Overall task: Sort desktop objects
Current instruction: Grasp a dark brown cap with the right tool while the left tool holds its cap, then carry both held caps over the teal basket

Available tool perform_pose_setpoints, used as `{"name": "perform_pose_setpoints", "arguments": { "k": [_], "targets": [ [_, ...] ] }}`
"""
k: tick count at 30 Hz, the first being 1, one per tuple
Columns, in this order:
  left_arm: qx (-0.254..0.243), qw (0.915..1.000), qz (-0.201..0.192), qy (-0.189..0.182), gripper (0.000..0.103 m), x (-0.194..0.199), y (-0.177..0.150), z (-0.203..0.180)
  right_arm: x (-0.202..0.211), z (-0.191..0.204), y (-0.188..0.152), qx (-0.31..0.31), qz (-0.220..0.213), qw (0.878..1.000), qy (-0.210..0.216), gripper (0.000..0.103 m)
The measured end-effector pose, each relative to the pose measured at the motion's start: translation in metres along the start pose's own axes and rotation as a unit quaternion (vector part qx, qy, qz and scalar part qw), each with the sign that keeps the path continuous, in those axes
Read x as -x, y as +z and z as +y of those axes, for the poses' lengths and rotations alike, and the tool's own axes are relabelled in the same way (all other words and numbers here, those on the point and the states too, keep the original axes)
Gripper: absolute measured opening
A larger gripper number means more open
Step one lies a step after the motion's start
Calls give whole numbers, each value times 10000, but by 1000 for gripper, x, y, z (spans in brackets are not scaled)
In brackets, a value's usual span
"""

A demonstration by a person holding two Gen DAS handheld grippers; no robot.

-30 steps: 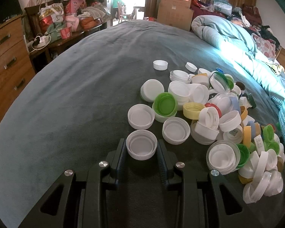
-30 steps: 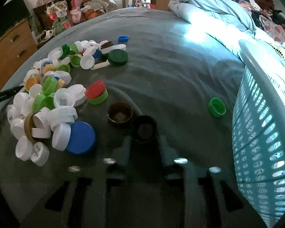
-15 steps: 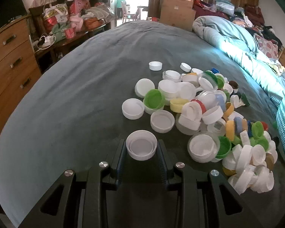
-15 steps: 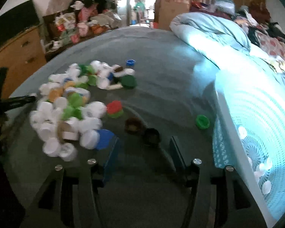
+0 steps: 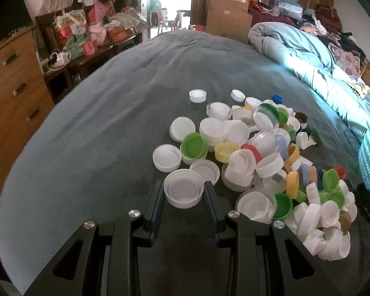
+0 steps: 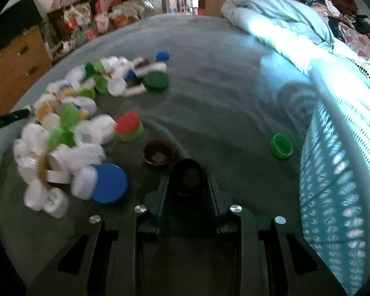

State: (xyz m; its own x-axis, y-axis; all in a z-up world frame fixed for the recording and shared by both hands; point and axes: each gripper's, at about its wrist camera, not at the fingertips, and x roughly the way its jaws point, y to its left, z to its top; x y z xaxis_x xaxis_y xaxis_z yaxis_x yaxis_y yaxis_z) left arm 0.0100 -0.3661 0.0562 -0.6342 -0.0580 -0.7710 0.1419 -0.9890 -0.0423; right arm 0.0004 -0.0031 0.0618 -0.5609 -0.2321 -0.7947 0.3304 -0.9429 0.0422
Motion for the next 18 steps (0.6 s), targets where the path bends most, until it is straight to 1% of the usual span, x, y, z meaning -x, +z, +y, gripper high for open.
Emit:
{"name": "perform_pose_setpoints", "arguments": {
  "k": [3, 6, 8, 11, 14, 18],
  "targets": [
    [-97, 9999, -114, 35, 33, 25, 6, -12, 37, 9, 4, -142, -341, 9992, 128, 26],
    [-441, 9984, -352, 24, 33, 62, 13, -42, 75, 23, 9, -213, -736, 9968, 224, 26],
    [-709, 9961, -525, -31, 33, 86, 18, -67, 94, 30, 14, -283, -907, 9949, 344, 26],
    [-1082, 9911, -760, -144, 33, 115, 26, -103, 118, 44, 22, -193, -1101, 9928, 425, 26],
    [-1349, 9864, -906, -231, 33, 133, 32, -132, 137, 54, 32, -76, -1287, 9908, 418, 26],
    [-1550, 9831, -938, -245, 33, 142, 38, -160, 156, 57, 42, -37, -1504, 9879, 376, 26]
  ]
}}
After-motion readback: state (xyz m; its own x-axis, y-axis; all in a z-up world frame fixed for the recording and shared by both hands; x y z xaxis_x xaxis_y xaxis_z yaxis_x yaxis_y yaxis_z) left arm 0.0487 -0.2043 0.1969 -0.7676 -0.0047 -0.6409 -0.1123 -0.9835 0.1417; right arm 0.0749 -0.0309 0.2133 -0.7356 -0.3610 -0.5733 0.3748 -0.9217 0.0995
